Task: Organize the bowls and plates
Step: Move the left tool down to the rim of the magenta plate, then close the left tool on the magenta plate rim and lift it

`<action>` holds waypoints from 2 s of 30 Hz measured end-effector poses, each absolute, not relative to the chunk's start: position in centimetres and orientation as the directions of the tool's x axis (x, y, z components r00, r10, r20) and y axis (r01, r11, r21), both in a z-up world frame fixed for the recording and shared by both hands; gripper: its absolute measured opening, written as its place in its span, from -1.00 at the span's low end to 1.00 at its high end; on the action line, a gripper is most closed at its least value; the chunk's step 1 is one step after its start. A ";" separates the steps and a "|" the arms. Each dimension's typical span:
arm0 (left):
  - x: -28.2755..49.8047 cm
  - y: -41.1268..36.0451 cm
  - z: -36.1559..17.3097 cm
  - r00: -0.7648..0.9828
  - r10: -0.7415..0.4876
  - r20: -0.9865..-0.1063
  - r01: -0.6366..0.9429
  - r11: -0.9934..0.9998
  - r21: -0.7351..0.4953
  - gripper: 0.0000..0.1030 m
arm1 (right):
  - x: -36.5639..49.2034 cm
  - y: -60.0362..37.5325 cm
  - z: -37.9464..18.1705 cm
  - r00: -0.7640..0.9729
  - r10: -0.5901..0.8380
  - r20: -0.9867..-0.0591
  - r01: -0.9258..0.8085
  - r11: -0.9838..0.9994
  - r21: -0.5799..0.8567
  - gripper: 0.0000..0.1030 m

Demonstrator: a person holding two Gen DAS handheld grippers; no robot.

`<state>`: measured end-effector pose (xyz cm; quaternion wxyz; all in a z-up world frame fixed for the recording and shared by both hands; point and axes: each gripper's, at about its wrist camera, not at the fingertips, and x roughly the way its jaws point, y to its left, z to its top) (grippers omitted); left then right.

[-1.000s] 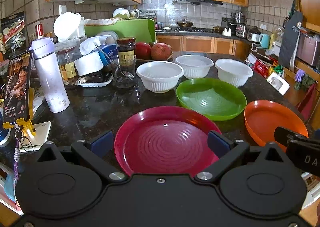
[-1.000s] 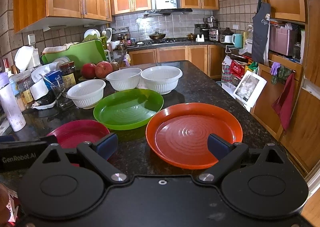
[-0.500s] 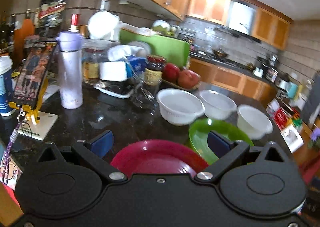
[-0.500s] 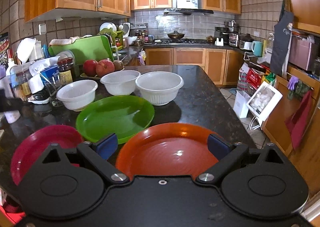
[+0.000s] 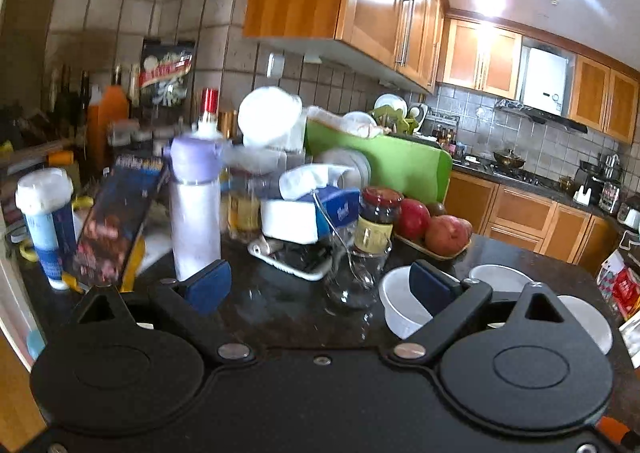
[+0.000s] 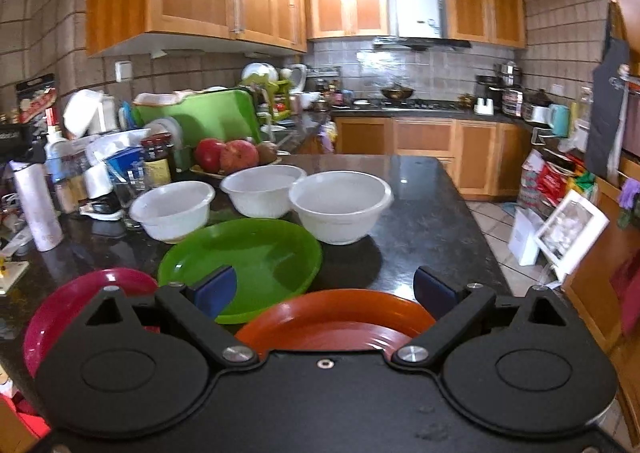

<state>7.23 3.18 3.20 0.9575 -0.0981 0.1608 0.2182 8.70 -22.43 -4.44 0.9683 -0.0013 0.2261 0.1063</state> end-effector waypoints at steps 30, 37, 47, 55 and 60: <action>6.1 6.6 -2.5 0.761 0.037 -0.648 -0.079 0.996 -0.036 0.42 | 9.8 -11.7 -7.3 0.754 0.346 -0.558 -0.345 0.932 0.111 0.45; 6.5 7.5 -4.0 0.687 -0.011 -0.727 -0.070 0.994 -0.080 0.37 | 9.8 -11.3 -8.0 0.756 0.331 -0.565 -0.330 0.938 0.108 0.44; 6.4 7.8 -4.2 0.693 0.022 -0.721 -0.090 0.994 -0.057 0.35 | 9.9 -11.3 -8.1 0.758 0.334 -0.560 -0.294 0.942 0.163 0.16; 6.9 7.1 -4.0 0.692 -0.001 -0.722 -0.022 1.000 -0.023 0.26 | 10.3 -11.3 -8.1 0.747 0.308 -0.589 -0.284 0.949 0.137 0.00; 7.6 6.6 -4.5 0.657 -0.005 -0.754 -0.007 1.000 -0.012 0.11 | 10.7 -11.2 -8.5 0.723 0.316 -0.615 -0.298 0.945 0.135 -0.29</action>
